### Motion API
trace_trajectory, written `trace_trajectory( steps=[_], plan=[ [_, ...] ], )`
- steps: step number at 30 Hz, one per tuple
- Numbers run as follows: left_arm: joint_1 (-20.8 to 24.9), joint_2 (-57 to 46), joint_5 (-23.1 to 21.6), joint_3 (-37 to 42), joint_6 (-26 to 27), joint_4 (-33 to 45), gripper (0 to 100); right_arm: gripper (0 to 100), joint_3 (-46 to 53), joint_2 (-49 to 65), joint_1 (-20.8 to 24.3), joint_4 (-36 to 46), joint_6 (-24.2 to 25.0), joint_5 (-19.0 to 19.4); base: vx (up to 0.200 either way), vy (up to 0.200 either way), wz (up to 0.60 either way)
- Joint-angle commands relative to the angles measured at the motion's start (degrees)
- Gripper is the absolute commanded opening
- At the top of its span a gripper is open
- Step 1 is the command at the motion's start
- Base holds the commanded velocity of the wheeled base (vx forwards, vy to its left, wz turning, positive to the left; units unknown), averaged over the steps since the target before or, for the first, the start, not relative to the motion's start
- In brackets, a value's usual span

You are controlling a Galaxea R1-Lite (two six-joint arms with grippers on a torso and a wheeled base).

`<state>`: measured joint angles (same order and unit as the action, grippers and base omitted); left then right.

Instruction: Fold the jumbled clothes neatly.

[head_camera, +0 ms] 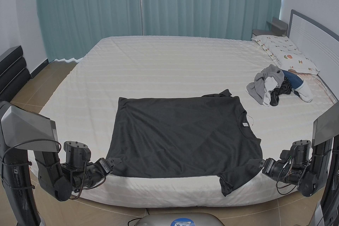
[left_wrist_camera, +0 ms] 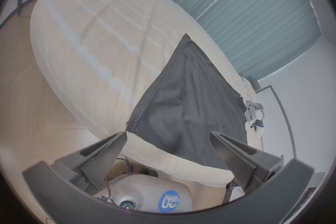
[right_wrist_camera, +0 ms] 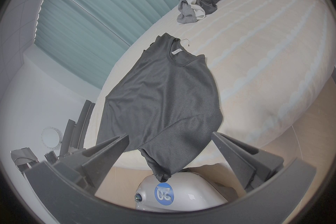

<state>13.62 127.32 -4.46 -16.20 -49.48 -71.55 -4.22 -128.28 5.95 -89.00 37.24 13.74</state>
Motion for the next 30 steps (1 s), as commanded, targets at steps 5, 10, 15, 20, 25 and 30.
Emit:
trace_trajectory(
  steps=[5, 10, 15, 20, 25, 30],
  plan=[
    [0.18, 3.11, 2.44, -0.23, 2.28, -0.26, 100, 100, 0.09, -0.3, 0.03, -0.38, 0.02, -0.03, 0.0, 0.0, 0.0],
    [-0.08, 2.23, 2.44, -0.06, 2.2, -0.26, 100, 100, 0.26, -0.39, 0.03, -0.38, -0.06, 0.06, 0.0, 0.0, 0.0],
    [0.27, 3.73, 2.44, -0.32, 2.37, -0.26, 100, 100, 0.26, -0.3, 0.12, -0.38, -0.06, 0.06, 0.0, 0.0, 0.0],
    [0.18, 5.04, 2.62, -2.08, 2.37, -0.35, 100, 100, 0.26, -0.39, 0.12, -0.38, -0.06, -0.03, 0.0, 0.0, 0.0],
    [0.27, 5.4, 3.06, -1.99, 2.55, -0.26, 0, 100, 0.17, -0.65, 0.12, -0.38, -0.06, -0.03, 0.0, 0.0, 0.0],
    [0.27, 5.92, 5.6, -2.08, 3.43, -0.26, 0, 100, 0.26, -0.65, 0.12, -0.38, -0.15, -0.03, 0.0, 0.0, 0.0]
  ],
)
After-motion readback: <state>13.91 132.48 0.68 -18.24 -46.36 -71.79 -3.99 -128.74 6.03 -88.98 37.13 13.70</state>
